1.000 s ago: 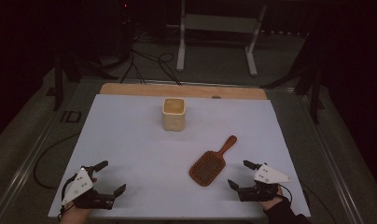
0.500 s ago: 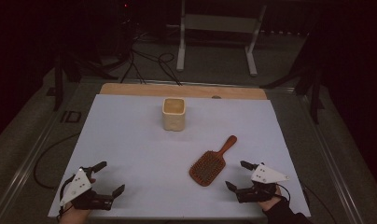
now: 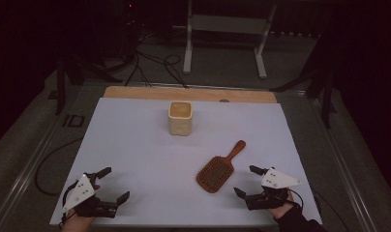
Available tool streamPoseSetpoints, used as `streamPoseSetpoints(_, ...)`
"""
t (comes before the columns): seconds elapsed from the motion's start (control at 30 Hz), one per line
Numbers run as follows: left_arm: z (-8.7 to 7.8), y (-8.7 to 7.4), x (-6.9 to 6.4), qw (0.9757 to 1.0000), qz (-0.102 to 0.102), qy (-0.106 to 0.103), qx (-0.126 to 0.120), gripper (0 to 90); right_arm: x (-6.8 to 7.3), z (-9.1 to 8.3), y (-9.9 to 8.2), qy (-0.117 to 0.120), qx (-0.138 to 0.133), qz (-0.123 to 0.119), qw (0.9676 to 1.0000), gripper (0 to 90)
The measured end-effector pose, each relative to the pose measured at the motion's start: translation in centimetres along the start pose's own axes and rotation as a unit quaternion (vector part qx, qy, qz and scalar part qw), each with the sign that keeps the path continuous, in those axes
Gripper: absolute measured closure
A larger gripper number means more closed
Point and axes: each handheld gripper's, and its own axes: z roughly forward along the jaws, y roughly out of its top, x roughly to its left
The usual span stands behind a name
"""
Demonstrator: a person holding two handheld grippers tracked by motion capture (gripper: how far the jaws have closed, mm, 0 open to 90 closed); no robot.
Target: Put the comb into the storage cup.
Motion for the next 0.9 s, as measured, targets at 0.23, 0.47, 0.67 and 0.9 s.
streamPoseSetpoints(0.23,0.1,0.0,0.0,1.0000,0.000,-0.002,0.000,0.0,-0.6,-0.8,1.9,-0.002,-0.009,-0.008,0.9999,10.0)
streamPoseSetpoints(0.47,0.1,0.1,0.1,1.0000,0.001,-0.004,-0.002,0.0,-1.4,-1.0,3.8,-0.001,-0.019,-0.019,0.9996,10.0)
streamPoseSetpoints(0.67,0.1,0.0,0.1,1.0000,-0.001,-0.005,-0.001,0.0,-2.3,-0.6,5.1,-0.003,-0.021,-0.035,0.9991,9.9)
streamPoseSetpoints(0.9,0.1,0.1,0.1,1.0000,0.002,-0.003,-0.002,0.0,-3.3,0.3,6.0,0.001,-0.020,-0.035,0.9992,10.0)
